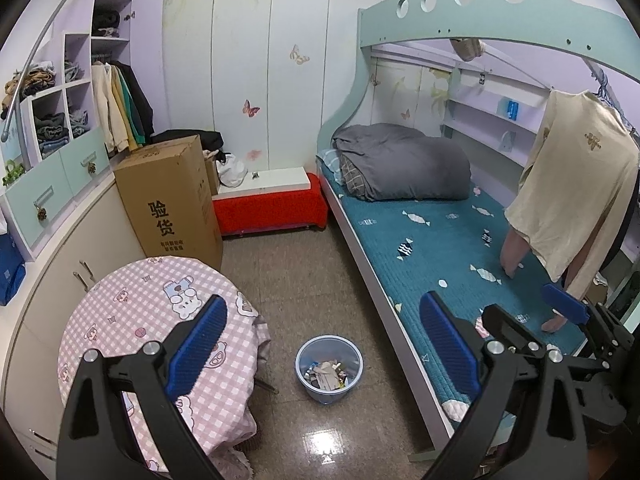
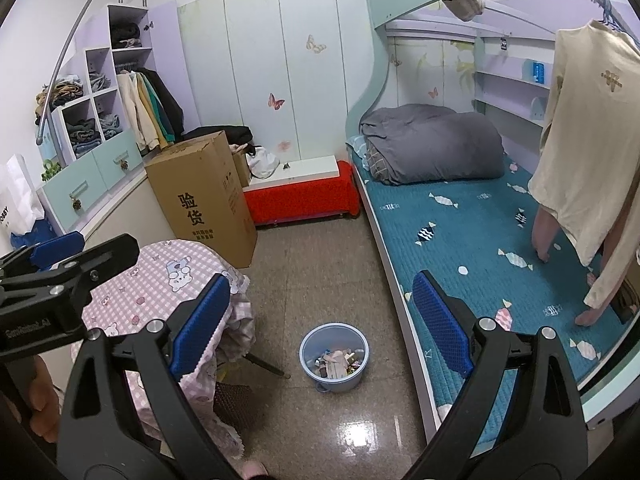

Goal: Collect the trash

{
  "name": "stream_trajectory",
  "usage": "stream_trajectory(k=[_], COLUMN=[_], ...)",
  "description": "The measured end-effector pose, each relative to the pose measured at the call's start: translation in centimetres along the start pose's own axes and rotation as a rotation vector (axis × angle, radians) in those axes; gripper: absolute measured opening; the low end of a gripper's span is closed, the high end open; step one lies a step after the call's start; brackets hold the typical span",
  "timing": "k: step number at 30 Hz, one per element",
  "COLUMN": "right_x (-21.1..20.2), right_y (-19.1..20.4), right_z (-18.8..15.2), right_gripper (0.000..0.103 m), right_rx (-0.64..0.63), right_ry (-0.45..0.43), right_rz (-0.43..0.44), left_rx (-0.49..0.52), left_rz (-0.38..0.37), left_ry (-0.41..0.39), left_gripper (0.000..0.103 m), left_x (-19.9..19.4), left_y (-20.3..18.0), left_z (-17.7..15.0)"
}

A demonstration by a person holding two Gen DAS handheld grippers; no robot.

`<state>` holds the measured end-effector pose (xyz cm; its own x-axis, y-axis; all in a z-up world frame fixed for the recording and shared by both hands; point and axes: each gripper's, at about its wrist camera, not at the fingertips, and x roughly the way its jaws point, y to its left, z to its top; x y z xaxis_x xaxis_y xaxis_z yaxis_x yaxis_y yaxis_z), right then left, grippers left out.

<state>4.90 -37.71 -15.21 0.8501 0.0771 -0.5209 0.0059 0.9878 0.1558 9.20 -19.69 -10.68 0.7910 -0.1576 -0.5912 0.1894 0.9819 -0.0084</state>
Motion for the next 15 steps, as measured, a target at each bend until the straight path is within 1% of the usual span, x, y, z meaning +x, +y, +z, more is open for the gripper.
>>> stream_trajectory(k=[6,13,15], right_x=[1.7,4.2,5.3], right_y=[0.2,2.2,3.1], right_z=[0.3,0.9,1.1], right_gripper=[0.091,0.091,0.091], right_rx=[0.009,-0.005,-0.015], right_ry=[0.021,0.048,0.066], right_rz=[-0.014,-0.037,-0.047], left_rx=[0.000,-0.011,-0.021], left_rz=[-0.008,-0.031,-0.051], left_ry=[0.017,0.038,0.043], left_gripper=[0.095,0.095,0.095], left_x=[1.6,4.0,4.8], left_y=[1.3,3.8,4.9], left_z=[0.5,1.3,1.6])
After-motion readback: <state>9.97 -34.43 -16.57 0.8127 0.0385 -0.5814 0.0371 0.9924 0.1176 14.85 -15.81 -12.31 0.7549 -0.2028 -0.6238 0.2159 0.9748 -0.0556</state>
